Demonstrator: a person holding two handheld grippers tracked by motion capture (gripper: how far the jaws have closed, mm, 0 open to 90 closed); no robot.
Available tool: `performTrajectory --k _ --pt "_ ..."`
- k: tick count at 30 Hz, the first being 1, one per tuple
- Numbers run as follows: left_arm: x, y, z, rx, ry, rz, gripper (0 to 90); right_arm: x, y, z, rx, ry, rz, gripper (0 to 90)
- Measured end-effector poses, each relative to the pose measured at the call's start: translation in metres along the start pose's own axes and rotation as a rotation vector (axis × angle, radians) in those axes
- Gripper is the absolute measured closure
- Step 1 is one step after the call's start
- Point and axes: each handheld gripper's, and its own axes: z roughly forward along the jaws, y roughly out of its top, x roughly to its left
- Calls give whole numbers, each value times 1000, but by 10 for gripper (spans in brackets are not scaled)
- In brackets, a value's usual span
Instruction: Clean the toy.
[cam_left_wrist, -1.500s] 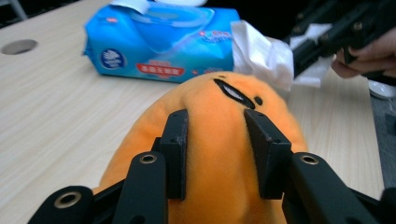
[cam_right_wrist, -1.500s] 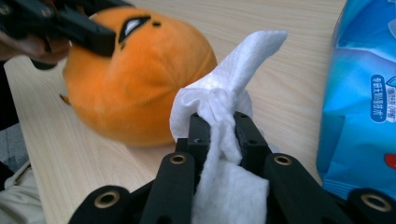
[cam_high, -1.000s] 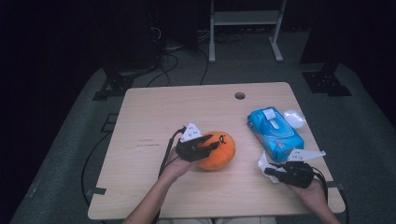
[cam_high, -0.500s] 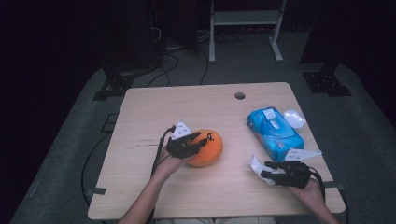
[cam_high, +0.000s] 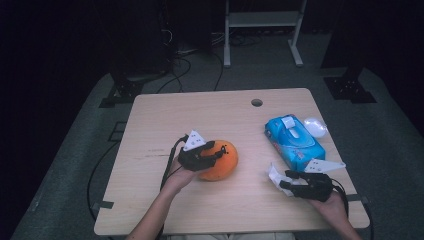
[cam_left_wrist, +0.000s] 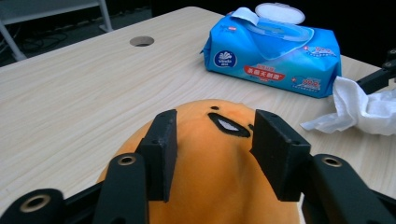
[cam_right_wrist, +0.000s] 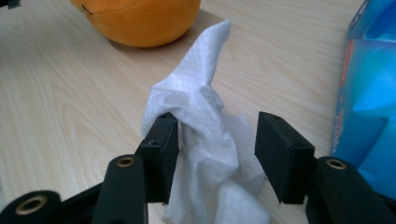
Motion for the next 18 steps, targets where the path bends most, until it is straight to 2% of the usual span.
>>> performTrajectory --k 5,11,14,18 --pt "0 1 -1 -1 -1 -1 460 3 2 0 19 -2 -22 416" --pt "-1 5 -6 -7 3 12 425 5 5 0 76 -7 -69 410" --pt "-2 7 -11 -15 2 21 409 7 3 1 108 3 -77 409" --pt "-4 8 -16 -21 6 27 388 5 0 -3 124 -1 -78 408"
